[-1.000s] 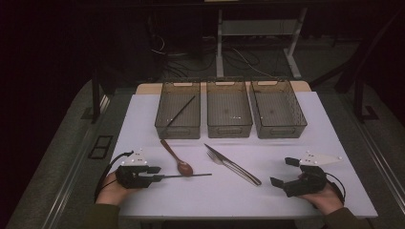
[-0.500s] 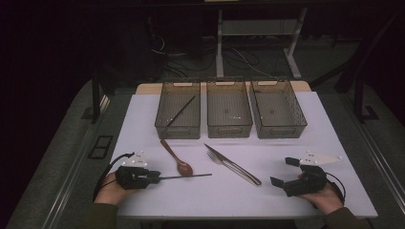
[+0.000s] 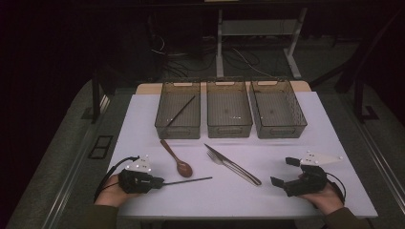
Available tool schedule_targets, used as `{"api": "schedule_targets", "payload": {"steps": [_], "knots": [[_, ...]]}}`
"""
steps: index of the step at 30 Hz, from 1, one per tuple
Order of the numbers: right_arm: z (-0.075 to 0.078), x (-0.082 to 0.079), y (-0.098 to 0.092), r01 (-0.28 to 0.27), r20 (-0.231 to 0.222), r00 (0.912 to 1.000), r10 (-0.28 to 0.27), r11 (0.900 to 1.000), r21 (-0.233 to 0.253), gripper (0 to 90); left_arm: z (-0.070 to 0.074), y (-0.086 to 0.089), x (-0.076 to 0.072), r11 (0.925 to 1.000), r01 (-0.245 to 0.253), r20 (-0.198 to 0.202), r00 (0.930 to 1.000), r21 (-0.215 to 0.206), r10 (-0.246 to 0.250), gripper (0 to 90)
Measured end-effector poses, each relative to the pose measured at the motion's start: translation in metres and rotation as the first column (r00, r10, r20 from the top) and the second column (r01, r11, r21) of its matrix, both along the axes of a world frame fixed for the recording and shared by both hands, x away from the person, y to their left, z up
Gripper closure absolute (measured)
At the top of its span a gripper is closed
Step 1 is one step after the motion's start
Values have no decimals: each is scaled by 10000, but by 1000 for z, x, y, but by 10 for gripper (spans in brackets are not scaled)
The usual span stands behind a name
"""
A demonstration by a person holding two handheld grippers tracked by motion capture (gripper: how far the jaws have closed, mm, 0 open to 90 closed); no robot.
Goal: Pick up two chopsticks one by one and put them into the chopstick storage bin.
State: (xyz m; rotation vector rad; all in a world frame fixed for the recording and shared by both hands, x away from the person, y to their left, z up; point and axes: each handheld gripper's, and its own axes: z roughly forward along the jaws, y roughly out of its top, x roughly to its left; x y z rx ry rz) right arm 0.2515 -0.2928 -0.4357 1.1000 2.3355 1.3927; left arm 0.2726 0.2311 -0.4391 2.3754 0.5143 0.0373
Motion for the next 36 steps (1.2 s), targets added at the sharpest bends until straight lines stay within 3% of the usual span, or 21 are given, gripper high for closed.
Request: {"api": "schedule_targets", "payload": {"steps": [6,12,26,36], "knots": [[0,0,0,-17,-17,10000,17,10000,-18,12,-2,3,-5,9998,117,79,9999,-173,-116,820],[0,0,0,-1,0,10000,1,10000,-29,12,-1,1,-8,9991,416,376,9984,47,-417,841],[0,0,0,-13,13,10000,13,10000,-32,12,3,-5,-14,9963,767,418,9961,383,-782,856],[0,0,1,-76,122,9999,76,10000,-53,12,10,-6,-15,9974,723,441,9964,10,-722,856]]}}
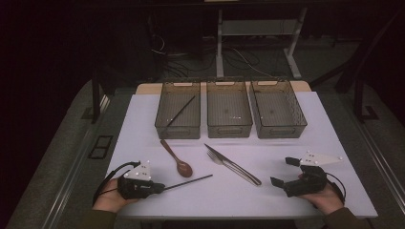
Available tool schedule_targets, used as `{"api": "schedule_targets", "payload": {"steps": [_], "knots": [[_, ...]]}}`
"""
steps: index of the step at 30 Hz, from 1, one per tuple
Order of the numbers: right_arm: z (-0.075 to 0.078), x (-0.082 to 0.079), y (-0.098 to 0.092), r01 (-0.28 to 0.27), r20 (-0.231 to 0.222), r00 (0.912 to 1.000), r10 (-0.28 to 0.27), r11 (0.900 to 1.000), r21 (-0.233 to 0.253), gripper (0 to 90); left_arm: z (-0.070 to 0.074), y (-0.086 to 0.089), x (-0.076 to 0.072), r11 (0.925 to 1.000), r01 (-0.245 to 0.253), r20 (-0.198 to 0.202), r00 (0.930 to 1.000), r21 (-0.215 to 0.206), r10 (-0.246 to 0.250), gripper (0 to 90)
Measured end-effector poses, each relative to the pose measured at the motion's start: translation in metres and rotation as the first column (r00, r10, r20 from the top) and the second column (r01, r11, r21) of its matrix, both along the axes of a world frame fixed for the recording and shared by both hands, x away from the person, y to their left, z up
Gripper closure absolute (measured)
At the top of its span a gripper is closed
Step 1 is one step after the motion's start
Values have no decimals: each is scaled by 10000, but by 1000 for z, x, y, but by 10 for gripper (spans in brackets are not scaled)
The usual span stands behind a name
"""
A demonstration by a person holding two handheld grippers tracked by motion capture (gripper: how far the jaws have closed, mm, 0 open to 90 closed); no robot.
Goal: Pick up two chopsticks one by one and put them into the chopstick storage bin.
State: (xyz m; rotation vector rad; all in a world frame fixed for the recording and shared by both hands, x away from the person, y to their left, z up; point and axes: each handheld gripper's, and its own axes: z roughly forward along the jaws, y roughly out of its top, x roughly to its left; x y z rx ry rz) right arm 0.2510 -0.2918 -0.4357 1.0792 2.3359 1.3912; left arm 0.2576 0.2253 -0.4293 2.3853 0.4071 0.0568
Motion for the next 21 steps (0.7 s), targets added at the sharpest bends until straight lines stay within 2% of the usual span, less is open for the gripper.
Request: {"api": "schedule_targets", "payload": {"steps": [4,13,21], "knots": [[-1,0,2,21,8,10000,-21,10000,-31,12,3,-1,-1,9997,27,15,10000,-241,-27,855],[-7,4,5,39,-44,10000,-41,9996,-287,12,12,-7,-3,9989,85,81,9999,-461,-81,855],[-8,7,5,97,-84,9999,-100,9993,-349,12,18,-15,-4,9976,-168,57,9998,-677,173,855]]}}
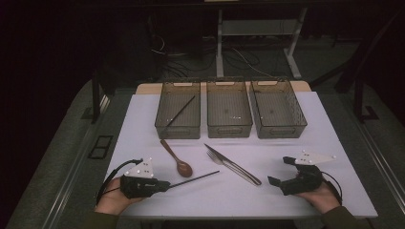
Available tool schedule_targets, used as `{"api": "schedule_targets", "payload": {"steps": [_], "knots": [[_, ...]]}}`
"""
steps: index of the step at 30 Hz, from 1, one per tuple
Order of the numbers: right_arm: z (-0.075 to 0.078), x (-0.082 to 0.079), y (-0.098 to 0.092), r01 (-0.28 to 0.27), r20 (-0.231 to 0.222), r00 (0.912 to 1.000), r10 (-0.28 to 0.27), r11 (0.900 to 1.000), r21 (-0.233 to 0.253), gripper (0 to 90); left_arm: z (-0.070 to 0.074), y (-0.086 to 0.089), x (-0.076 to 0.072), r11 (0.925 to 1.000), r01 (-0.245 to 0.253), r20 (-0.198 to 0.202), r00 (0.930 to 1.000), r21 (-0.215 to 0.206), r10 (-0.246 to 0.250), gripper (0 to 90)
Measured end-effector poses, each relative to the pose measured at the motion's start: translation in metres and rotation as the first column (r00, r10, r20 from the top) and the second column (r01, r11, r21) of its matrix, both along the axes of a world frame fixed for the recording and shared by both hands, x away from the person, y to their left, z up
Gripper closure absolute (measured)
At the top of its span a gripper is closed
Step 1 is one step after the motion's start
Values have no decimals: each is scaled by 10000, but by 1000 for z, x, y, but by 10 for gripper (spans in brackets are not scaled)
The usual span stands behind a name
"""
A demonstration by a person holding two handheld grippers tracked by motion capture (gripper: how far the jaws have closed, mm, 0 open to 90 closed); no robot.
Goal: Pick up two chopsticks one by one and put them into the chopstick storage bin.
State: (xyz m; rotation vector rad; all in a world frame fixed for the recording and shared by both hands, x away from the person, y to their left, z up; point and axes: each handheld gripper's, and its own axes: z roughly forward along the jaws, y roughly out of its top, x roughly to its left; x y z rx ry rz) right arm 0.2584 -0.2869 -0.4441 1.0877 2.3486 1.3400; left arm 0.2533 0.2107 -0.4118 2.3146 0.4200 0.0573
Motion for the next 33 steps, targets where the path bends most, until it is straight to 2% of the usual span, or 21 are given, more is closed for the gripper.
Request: {"api": "schedule_targets", "payload": {"steps": [8,14,21,27,33], "knots": [[2,-1,-2,61,62,10000,-62,10000,72,12,3,-4,0,9993,-335,-22,9994,-160,334,855],[2,-1,-3,68,84,9999,-69,9999,135,12,10,-6,2,9964,-711,47,9974,-453,714,855],[2,-1,-3,61,84,9999,-62,9999,136,12,16,-9,5,9930,-1095,187,9937,-436,1104,855],[2,-2,-3,87,95,9999,-88,9998,150,12,22,-11,9,9884,-1436,303,9889,-493,1452,855],[2,-1,-3,90,87,9999,-91,9998,150,12,30,-14,14,9782,-1993,459,9783,-582,2020,855]]}}
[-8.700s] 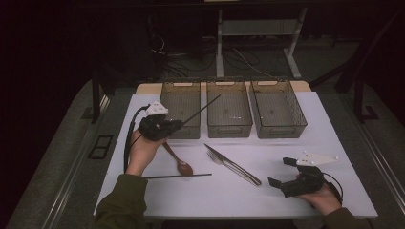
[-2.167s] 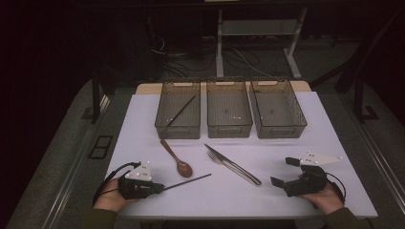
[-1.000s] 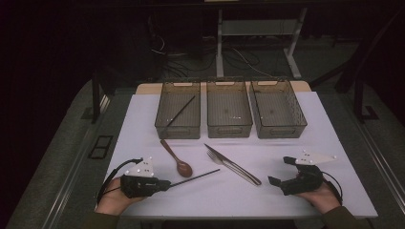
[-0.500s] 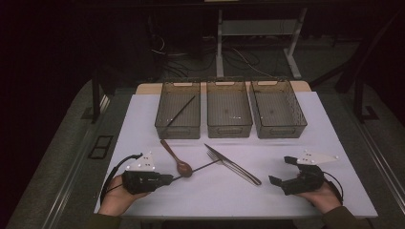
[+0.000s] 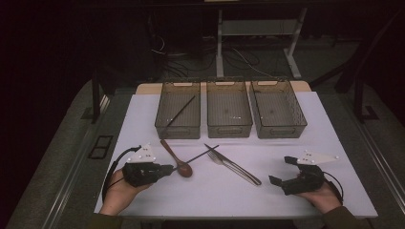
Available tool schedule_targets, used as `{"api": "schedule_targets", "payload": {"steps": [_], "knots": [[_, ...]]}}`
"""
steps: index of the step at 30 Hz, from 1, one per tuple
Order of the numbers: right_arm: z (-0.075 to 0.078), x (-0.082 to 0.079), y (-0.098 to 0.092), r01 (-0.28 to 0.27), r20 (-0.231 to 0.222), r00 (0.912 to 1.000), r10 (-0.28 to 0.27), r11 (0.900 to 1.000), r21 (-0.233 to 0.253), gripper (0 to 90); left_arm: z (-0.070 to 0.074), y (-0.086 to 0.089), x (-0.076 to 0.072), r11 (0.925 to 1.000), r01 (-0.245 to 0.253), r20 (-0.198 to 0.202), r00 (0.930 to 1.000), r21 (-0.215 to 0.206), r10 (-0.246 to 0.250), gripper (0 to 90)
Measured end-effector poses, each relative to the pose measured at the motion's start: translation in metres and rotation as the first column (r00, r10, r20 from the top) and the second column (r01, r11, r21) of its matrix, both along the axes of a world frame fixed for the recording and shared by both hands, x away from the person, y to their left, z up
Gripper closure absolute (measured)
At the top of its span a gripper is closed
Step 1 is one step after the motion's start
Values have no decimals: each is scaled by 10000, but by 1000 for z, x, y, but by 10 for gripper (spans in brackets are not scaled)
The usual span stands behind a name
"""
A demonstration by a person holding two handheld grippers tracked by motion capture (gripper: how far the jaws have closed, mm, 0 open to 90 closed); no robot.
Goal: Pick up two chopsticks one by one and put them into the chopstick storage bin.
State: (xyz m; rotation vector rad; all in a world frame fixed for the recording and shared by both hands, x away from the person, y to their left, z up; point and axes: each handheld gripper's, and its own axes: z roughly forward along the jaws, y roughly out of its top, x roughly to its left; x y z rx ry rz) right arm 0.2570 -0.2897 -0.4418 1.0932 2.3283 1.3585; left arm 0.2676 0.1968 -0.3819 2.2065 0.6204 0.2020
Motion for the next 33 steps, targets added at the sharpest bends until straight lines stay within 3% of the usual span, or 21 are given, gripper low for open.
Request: {"api": "schedule_targets", "payload": {"steps": [14,24,33], "knots": [[1,0,0,27,-26,10000,-27,10000,91,12,13,-3,17,9952,-947,393,9946,-247,956,855],[1,-1,-1,47,-57,10000,-46,9999,149,12,25,-3,35,9849,-1641,578,9842,-546,1672,855],[1,0,-1,69,-86,9999,-67,9998,200,12,33,-6,56,9768,-2102,615,9752,-415,2125,855]]}}
